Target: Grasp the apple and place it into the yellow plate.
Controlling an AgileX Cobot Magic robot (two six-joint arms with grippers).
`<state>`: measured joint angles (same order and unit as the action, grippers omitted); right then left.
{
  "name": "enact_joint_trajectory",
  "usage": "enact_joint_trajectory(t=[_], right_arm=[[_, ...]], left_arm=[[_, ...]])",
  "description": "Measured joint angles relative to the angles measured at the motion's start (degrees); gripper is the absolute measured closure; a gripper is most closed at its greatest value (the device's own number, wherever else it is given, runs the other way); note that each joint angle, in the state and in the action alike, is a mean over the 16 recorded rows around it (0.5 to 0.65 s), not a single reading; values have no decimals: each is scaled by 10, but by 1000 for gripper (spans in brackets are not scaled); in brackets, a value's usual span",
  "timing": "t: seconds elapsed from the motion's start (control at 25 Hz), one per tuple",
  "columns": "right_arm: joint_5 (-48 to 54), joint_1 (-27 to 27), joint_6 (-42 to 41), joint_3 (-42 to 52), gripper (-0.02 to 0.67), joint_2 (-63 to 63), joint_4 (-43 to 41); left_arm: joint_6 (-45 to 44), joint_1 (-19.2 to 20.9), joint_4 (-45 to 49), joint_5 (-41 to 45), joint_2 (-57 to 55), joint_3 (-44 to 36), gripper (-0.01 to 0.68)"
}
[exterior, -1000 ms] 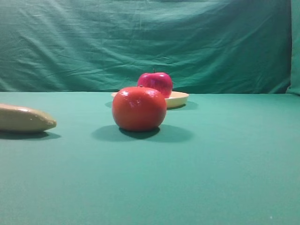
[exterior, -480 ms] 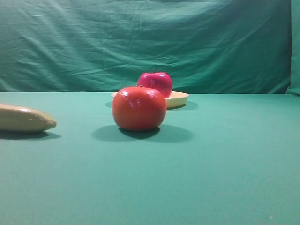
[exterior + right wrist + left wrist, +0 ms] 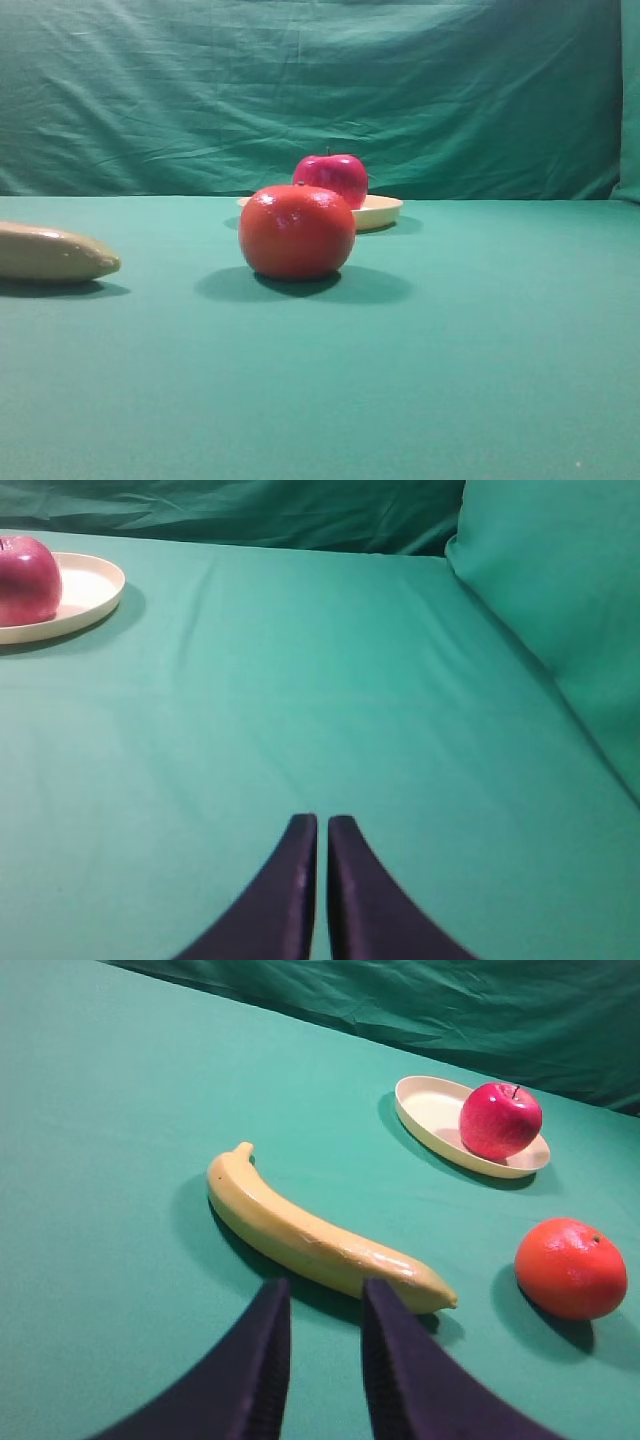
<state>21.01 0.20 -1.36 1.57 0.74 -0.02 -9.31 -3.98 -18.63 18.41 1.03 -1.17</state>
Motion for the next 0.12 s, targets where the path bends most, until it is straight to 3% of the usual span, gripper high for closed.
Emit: enact_joint_trajectory(t=[0.12], right_arm=[[0,0,0,0,649,0,0]], left_arm=[[0,0,0,0,0,0,516]])
